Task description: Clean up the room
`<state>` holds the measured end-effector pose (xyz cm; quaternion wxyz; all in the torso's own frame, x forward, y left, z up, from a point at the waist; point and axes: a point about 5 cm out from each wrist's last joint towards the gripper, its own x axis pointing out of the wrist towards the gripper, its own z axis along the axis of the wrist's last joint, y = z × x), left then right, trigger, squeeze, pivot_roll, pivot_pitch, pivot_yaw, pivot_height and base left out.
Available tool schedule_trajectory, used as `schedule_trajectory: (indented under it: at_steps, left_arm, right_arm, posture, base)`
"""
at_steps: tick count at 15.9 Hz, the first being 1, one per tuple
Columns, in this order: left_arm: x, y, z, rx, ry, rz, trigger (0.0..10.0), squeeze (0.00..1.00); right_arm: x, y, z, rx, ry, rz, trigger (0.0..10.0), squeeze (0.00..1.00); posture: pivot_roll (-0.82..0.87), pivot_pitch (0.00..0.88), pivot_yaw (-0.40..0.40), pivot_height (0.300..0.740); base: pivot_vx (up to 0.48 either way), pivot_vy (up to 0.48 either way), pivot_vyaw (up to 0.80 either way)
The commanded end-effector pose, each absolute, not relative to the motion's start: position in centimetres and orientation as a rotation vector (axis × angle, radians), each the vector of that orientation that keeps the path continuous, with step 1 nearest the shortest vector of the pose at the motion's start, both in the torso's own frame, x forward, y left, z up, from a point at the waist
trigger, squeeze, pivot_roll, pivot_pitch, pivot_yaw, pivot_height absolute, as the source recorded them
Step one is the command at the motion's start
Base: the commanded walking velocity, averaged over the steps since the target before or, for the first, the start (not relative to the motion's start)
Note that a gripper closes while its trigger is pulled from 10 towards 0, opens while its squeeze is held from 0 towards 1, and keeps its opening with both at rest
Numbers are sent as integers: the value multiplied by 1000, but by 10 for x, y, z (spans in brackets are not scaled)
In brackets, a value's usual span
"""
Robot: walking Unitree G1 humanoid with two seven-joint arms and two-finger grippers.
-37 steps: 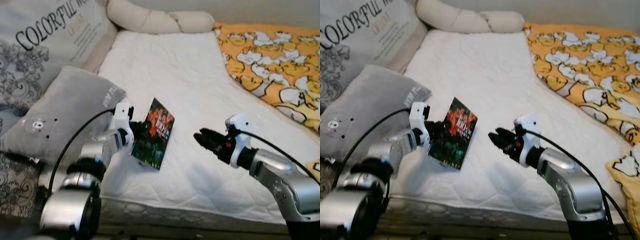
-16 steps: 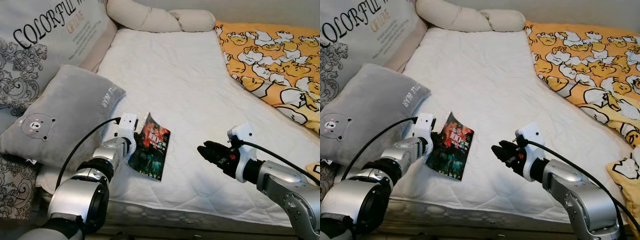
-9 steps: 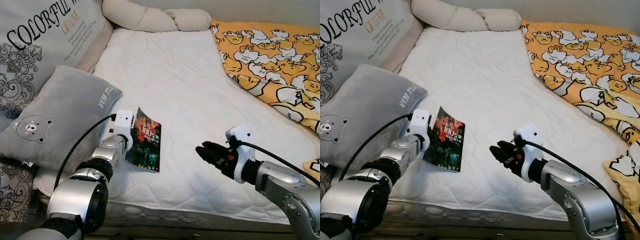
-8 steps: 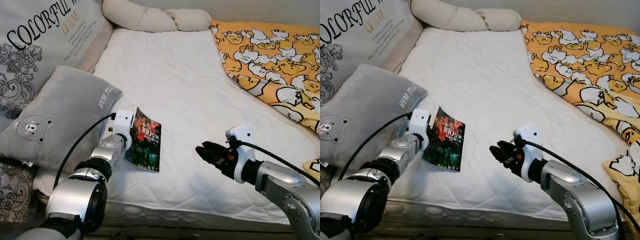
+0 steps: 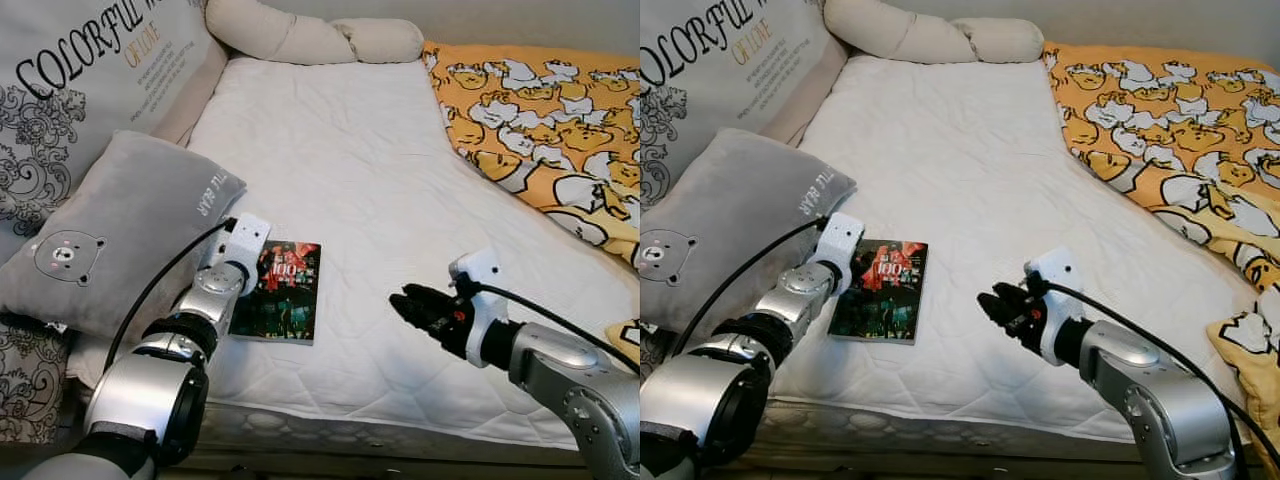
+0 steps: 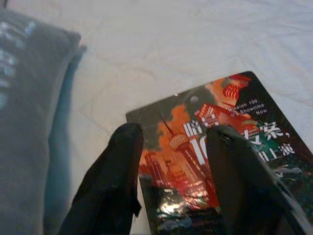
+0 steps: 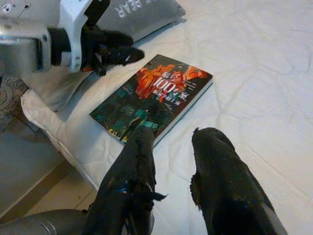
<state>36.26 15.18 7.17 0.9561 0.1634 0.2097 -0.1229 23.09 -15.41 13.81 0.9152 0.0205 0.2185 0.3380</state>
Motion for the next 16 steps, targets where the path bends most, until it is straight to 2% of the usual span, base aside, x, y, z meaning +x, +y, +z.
schedule_trajectory:
  at_steps: [1,3,8,12,14,16]
  left_arm:
    - [369,147,83,315,387,-286,10000,0]
    - [373,134,94,136,354,-409,10000,0]
    - [373,126,113,-27,232,-545,10000,0]
    - [340,140,110,-72,176,-487,10000,0]
    - [316,154,110,-42,146,-374,10000,0]
    - [308,162,107,-3,145,-307,10000,0]
  right_arm:
    - [232,-154,139,26,448,702,10000,0]
    - [236,-156,138,23,435,694,10000,0]
    - [246,-159,126,6,398,601,10000,0]
    - [251,-149,117,1,367,565,10000,0]
    - [259,-146,113,32,339,486,10000,0]
    - [263,-149,110,43,335,425,10000,0]
  posture:
    - [-217,0,-2,740]
    - [-183,0,19,740]
    - [-110,0,53,740]
    - [-87,0,66,740]
    - [-45,0,42,740]
    - [-26,0,29,740]
  base:
    - [0,0,0]
    - [0,0,0]
    - [0,0,0]
    - [0,-412,0]
    - [0,-480,0]
    - [0,-480,0]
